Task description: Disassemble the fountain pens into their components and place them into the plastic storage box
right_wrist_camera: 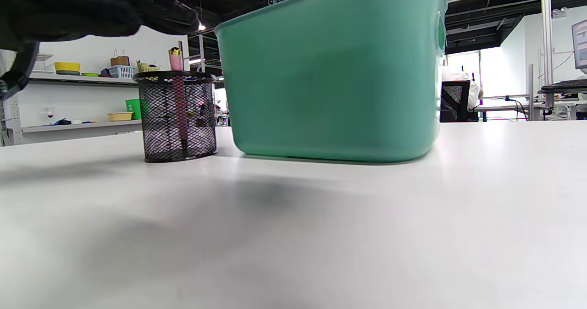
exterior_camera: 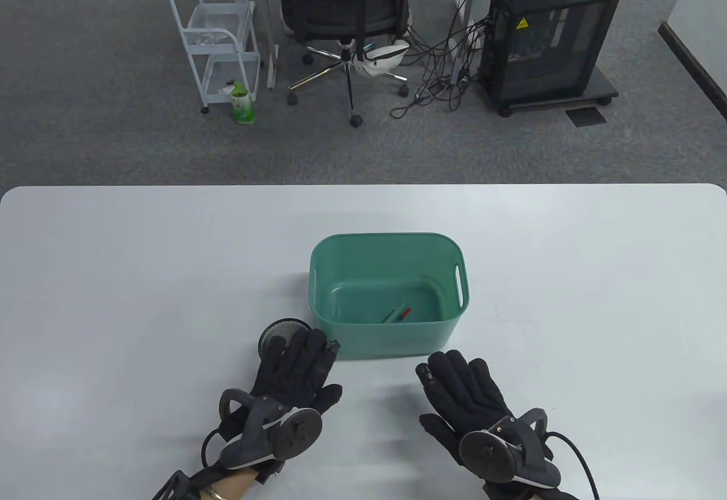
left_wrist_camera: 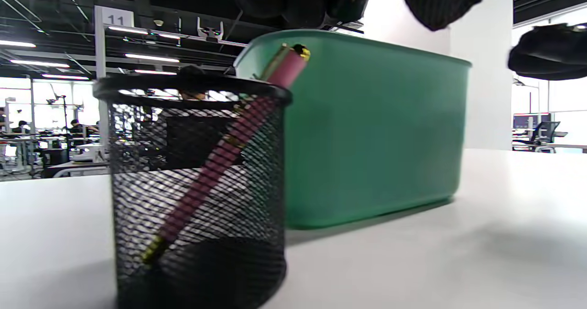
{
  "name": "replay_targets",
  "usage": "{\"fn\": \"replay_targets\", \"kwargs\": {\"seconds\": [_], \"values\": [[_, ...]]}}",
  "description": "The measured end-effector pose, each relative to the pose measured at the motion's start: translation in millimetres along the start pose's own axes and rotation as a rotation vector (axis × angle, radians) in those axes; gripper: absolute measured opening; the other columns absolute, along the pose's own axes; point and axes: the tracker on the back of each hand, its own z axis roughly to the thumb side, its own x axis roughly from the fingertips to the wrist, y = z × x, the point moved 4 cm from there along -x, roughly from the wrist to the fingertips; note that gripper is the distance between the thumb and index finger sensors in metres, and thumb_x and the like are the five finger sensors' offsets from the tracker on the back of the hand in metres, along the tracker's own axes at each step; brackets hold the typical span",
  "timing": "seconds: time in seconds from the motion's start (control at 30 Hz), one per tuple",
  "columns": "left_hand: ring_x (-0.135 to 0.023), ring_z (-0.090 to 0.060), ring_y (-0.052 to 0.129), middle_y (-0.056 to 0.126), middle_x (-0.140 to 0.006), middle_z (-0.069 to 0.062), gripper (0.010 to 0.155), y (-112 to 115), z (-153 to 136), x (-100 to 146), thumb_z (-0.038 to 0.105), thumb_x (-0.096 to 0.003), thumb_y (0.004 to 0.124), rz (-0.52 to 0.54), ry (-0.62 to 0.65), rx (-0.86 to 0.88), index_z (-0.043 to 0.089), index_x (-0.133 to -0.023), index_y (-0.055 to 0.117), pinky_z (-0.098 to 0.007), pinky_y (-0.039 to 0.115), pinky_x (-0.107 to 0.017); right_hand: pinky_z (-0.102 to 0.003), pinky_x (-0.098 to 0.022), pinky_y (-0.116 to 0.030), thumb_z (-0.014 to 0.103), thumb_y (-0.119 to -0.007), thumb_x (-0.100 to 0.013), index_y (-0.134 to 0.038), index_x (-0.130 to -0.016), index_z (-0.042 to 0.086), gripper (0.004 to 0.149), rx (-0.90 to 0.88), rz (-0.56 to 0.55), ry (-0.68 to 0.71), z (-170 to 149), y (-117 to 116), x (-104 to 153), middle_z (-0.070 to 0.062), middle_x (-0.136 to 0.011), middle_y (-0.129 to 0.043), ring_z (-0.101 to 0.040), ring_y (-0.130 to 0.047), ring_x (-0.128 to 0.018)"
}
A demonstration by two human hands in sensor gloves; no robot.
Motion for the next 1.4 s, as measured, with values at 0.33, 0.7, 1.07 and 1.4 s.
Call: {"fn": "replay_targets", "kwargs": {"seconds": [0.33,0.7,1.07,1.4], "values": [[-0.100,-0.033,0.081,0.085,-0.108,-0.013,0.054,9.6,-19.0,-15.4,0.044,-0.0659,0.072,-0.032,-0.099,-0.060,0.012,-0.110,0.073,-0.057,0.042,-0.087,-0.049,-0.086,-0.025,0.055,-0.050,-0.060,-0.039,-0.121,0.022,0.070,0.001,0.005,-0.004,-0.8,0.4,0.2,-0.006,-0.125,-0.032,-0.031,-0.035,-0.116],[-0.089,-0.027,0.093,0.098,-0.094,-0.007,0.048,15.7,-18.3,-21.3,0.040,-0.0663,0.074,-0.032,-0.116,-0.117,0.009,-0.103,0.079,-0.055,0.047,-0.085,-0.050,-0.086,-0.026,0.055,-0.050,-0.060,-0.040,-0.121,0.022,0.070,0.002,0.010,-0.005,-1.0,0.8,0.1,-0.007,-0.125,-0.033,-0.031,-0.036,-0.116],[-0.079,-0.024,0.094,0.101,-0.087,-0.003,0.044,5.0,-20.1,-16.3,0.041,-0.0643,0.075,0.032,-0.111,-0.248,0.013,-0.097,0.086,-0.053,0.052,-0.083,-0.050,-0.086,-0.026,0.055,-0.050,-0.060,-0.040,-0.121,0.022,0.070,0.000,0.017,-0.006,-1.1,0.4,-0.3,-0.007,-0.125,-0.033,-0.032,-0.036,-0.116],[-0.078,-0.025,0.092,0.097,-0.087,-0.003,0.044,-20.1,-36.2,-5.6,0.042,-0.0640,0.075,0.112,-0.184,-0.175,0.014,-0.098,0.084,-0.053,0.054,-0.082,-0.050,-0.086,-0.026,0.055,-0.050,-0.060,-0.040,-0.121,0.022,0.070,0.000,0.027,-0.006,-1.0,-0.7,-0.2,-0.007,-0.125,-0.033,-0.032,-0.036,-0.116]]}}
